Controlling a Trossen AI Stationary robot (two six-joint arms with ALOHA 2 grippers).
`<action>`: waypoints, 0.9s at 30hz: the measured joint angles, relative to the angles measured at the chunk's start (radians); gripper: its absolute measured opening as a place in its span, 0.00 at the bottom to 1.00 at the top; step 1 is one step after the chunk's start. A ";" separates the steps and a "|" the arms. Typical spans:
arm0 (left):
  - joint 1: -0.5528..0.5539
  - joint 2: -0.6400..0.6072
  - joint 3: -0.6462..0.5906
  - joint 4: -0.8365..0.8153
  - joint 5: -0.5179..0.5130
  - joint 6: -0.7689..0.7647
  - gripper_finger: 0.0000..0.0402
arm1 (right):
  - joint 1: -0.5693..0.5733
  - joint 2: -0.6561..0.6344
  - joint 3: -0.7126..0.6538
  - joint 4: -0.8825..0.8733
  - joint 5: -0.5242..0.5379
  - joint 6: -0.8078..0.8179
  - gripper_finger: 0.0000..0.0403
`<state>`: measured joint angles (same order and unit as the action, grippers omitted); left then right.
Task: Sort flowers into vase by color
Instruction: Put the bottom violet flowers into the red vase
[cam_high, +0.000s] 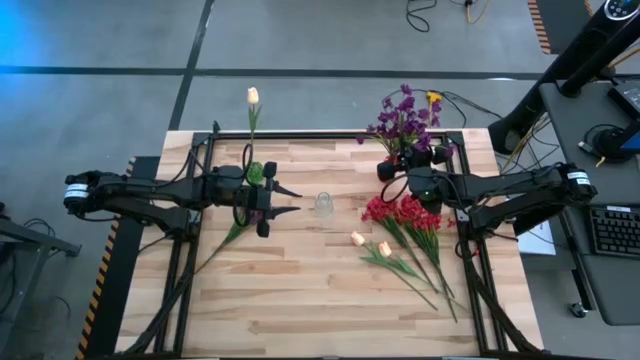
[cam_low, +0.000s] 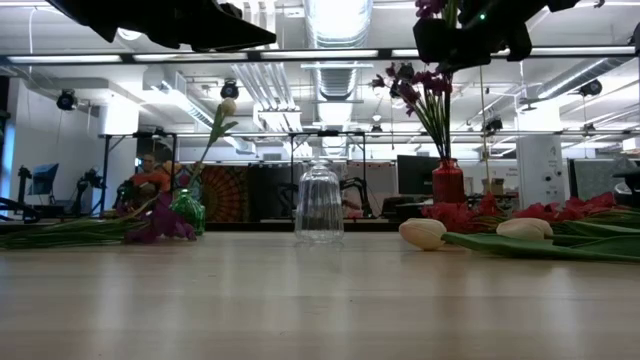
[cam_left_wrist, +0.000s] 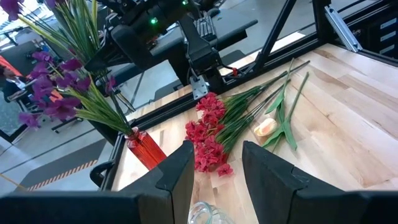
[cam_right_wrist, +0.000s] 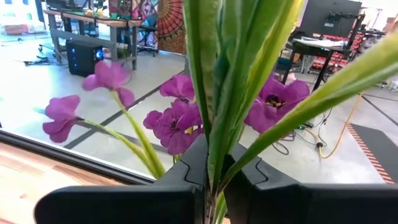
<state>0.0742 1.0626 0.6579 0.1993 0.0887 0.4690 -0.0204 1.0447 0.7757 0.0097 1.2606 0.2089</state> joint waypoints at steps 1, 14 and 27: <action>0.000 0.000 0.000 0.000 0.000 0.000 0.29 | 0.000 0.000 0.000 0.000 0.000 0.000 0.06; 0.000 0.000 0.000 -0.002 0.000 0.000 0.29 | 0.000 0.000 0.000 -0.012 -0.001 -0.001 0.06; 0.000 0.000 0.000 -0.008 0.000 0.000 0.29 | 0.000 0.000 0.000 -0.027 -0.003 0.017 0.11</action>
<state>0.0742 1.0626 0.6578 0.1913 0.0887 0.4690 -0.0204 1.0447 0.7757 -0.0177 1.2575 0.2254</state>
